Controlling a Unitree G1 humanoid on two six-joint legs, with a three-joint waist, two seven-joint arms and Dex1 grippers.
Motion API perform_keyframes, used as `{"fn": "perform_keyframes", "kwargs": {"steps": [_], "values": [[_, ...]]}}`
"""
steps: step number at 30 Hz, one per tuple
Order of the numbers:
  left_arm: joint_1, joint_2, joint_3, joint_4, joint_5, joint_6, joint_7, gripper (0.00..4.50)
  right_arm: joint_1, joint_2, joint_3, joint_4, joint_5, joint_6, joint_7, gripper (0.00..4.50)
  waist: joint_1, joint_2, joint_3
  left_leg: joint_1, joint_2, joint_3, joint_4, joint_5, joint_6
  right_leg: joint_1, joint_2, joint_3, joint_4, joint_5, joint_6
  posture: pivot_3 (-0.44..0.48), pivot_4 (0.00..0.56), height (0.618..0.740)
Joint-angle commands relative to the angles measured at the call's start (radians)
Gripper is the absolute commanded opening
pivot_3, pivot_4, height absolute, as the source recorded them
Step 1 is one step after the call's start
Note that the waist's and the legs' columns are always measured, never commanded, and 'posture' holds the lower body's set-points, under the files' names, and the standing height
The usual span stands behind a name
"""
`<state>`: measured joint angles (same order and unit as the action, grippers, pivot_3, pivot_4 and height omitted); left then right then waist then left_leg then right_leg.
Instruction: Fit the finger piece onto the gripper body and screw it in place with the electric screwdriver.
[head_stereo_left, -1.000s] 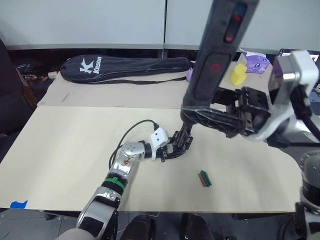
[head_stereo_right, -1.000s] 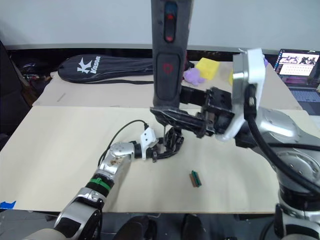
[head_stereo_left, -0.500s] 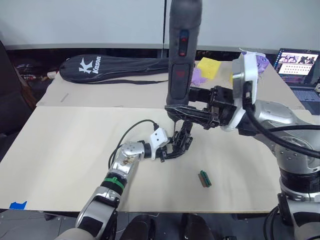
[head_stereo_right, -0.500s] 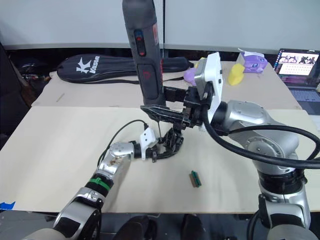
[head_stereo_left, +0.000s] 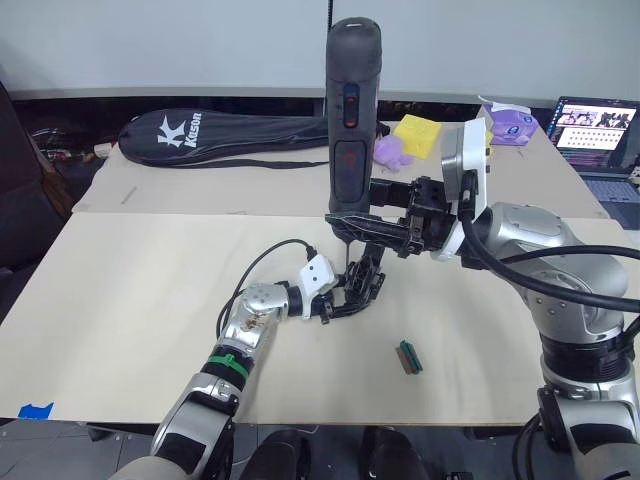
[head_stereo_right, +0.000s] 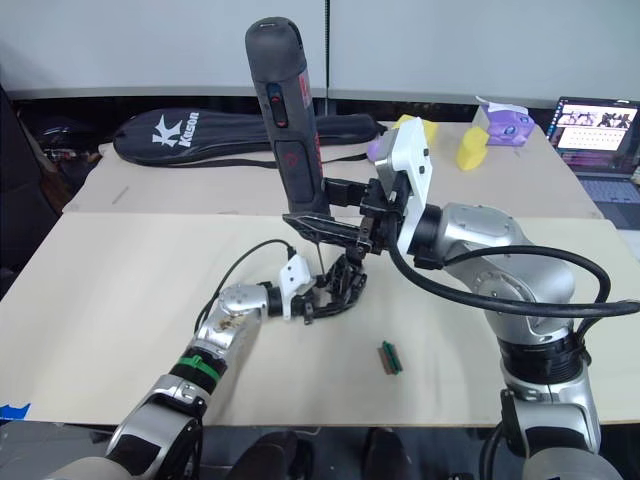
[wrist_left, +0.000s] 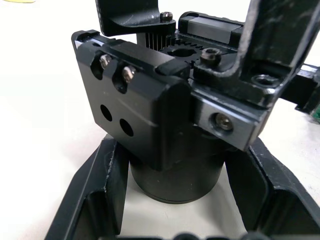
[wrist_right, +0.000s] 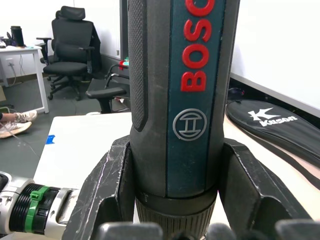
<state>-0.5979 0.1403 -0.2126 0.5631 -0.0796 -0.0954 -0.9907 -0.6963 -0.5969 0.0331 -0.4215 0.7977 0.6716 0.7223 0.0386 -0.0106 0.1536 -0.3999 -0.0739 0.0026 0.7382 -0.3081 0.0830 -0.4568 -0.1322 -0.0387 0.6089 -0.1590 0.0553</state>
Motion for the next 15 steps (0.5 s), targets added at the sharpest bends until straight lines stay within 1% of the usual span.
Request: {"fn": "perform_keyframes", "kwargs": {"steps": [1,15], "values": [[-0.002,-0.004,-0.006,-0.012,-0.001,0.007,0.009,2.29,-0.004,0.011,-0.022,-0.023,-0.018,-0.045,0.017,1.91,0.0,0.0,0.0,0.0,0.0,0.0,0.0,0.0,0.0,0.0,0.0,0.0,0.0,0.0,0.0,0.0,0.15,0.723],[-0.001,-0.001,-0.005,-0.019,-0.003,0.009,0.01,2.29,-0.002,0.044,-0.019,-0.016,-0.083,-0.041,0.052,1.91,0.0,0.0,0.0,0.0,0.0,0.0,0.0,0.0,0.0,0.0,0.0,0.0,0.0,0.0,0.0,0.0,0.15,0.723]]}}
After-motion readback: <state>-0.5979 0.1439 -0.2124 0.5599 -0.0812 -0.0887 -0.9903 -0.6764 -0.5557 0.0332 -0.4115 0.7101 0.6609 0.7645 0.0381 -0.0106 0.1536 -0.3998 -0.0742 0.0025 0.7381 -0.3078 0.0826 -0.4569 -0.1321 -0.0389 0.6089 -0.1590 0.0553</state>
